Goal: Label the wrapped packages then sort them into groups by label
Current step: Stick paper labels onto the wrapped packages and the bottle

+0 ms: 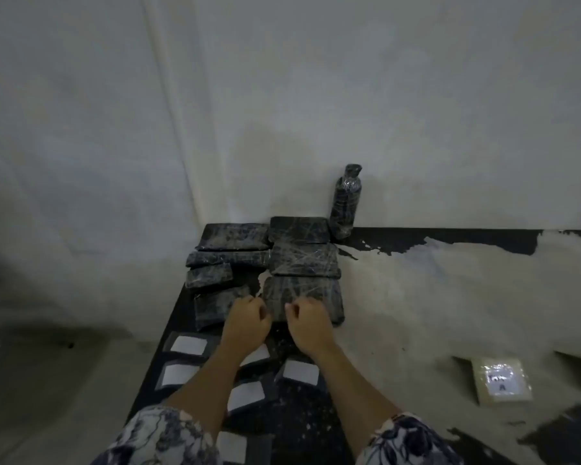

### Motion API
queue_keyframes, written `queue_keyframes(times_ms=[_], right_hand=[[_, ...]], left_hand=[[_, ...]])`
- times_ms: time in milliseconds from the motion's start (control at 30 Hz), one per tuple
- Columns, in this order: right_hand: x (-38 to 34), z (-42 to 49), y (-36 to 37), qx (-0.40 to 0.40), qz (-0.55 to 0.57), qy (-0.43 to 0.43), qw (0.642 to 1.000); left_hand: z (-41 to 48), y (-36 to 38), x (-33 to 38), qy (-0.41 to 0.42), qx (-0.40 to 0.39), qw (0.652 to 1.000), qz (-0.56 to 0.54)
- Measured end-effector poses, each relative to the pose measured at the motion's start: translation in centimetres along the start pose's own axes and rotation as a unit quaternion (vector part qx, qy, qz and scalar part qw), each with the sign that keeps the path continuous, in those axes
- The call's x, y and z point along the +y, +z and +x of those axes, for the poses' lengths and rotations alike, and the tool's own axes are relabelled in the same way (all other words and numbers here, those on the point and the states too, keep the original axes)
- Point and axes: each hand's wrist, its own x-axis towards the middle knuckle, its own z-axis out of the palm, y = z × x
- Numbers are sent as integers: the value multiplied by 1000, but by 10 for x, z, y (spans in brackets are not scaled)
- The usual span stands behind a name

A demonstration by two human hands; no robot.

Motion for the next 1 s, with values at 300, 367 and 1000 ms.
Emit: queue_keyframes(times_ms=[300, 367, 1000], right_hand=[[1, -5, 14, -89, -30, 25, 995], [0, -3, 16, -93, -35, 24, 995], [-12, 23, 6, 1, 406, 94, 909]], left_hand=[[6, 0, -15, -65, -241, 958, 141], [11, 2, -15, -78, -278, 942, 173], [52, -63, -10, -116, -259, 908, -308]])
